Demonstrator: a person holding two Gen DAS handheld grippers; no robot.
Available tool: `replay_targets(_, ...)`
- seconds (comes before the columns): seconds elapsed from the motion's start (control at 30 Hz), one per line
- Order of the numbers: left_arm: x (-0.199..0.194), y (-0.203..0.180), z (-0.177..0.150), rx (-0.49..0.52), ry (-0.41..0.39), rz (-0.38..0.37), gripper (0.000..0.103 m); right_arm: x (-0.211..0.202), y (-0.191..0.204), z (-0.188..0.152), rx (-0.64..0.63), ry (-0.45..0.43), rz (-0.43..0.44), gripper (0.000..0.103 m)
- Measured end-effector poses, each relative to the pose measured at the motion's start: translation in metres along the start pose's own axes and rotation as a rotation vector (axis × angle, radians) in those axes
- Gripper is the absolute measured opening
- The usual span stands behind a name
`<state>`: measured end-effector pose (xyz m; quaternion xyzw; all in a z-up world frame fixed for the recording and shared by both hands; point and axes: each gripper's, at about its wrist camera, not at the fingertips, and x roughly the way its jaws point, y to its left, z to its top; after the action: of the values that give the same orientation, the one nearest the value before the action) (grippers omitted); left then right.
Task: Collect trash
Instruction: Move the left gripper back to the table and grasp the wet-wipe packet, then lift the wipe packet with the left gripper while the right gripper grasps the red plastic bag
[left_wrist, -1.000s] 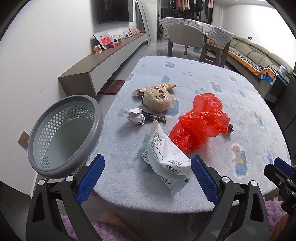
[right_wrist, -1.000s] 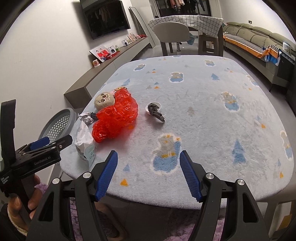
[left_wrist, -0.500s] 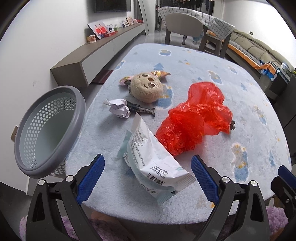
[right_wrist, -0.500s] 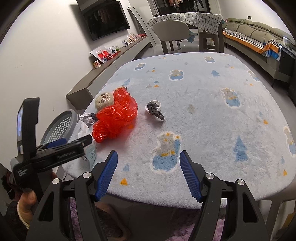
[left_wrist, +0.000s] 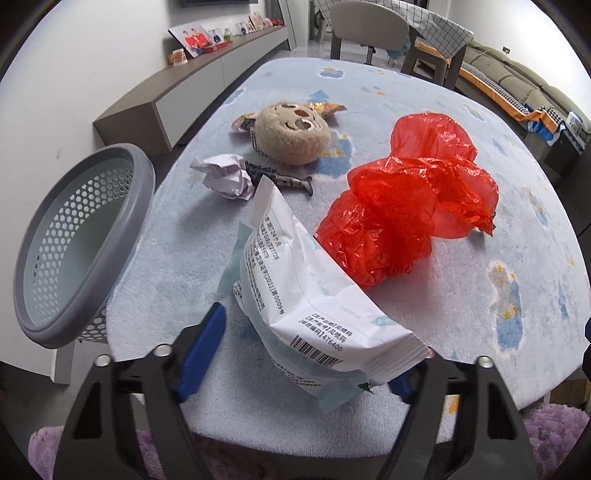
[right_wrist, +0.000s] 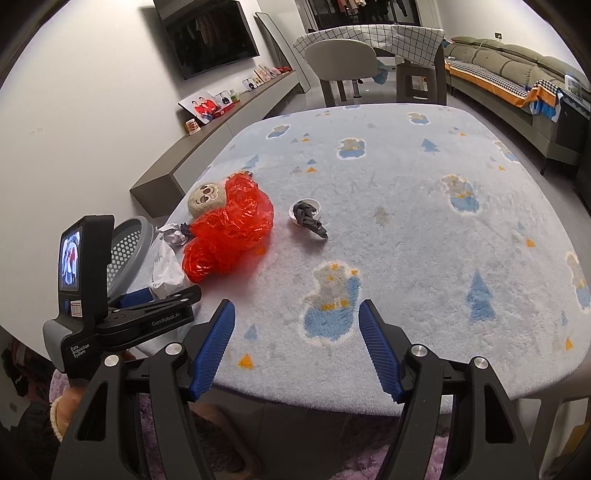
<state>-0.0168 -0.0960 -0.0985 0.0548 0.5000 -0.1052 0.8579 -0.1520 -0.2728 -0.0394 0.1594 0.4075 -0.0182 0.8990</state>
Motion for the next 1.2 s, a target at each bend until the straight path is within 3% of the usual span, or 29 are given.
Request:
replay_targets(0.2, -0.004, 0.005, -0.002, -0.010, -0.005, -0.041, 0.053, 0.001, 0.000, -0.002, -0.007, 0.002, -0.012, 0.067)
replay_targets(0.77, -0.046, 0.034, -0.001, -0.007, -0.098, -0.027, 0.053, 0.014, 0.024, 0.003, -0.042, 0.027, -0.029, 0.067)
replay_targets(1.2, -0.061, 0.087, 0.022, -0.007, -0.163, 0.040, 0.053, 0.061, 0.091, 0.040, -0.121, 0.033, 0.009, 0.067)
